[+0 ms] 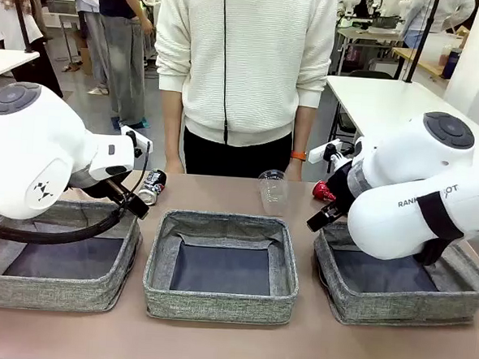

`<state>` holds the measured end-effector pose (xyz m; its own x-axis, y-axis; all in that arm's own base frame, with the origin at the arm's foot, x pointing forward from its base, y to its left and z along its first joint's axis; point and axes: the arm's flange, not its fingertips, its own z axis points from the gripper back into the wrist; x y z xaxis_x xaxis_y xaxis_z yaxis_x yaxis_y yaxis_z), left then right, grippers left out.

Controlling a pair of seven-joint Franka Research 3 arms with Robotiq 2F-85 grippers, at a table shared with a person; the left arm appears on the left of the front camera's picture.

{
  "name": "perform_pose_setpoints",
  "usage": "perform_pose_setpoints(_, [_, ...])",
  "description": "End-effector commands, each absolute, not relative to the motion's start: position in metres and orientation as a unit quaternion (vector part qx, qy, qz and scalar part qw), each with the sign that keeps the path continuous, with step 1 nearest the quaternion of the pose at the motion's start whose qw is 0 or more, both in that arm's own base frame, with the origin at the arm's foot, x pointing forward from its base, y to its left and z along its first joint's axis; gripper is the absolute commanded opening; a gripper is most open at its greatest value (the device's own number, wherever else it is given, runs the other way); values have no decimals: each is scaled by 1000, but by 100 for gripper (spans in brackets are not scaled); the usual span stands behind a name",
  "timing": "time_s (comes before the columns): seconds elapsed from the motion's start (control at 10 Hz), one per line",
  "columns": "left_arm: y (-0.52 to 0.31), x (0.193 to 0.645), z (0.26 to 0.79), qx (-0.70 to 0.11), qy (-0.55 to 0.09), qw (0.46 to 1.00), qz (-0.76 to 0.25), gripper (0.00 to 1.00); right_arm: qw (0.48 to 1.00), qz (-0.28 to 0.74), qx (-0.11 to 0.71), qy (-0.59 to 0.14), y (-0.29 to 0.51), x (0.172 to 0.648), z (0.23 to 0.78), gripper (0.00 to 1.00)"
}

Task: Sort the waste into the appropriate baskets.
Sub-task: Pick up the waste item pointed out by the person.

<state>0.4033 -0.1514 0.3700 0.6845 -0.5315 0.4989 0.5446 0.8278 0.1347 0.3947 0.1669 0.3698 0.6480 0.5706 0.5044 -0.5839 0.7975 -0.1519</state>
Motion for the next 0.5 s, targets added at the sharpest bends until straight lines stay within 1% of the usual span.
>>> perform_pose_setpoints(0.0, [-151, 403, 370, -12, -268, 918, -293, 100, 908, 318, 12, -274, 167, 395, 370, 100])
perform_pose_setpoints(0.4, [-151, 403, 370, -12, -268, 918, -293, 100, 908, 318, 12, -274, 167, 395, 370, 100])
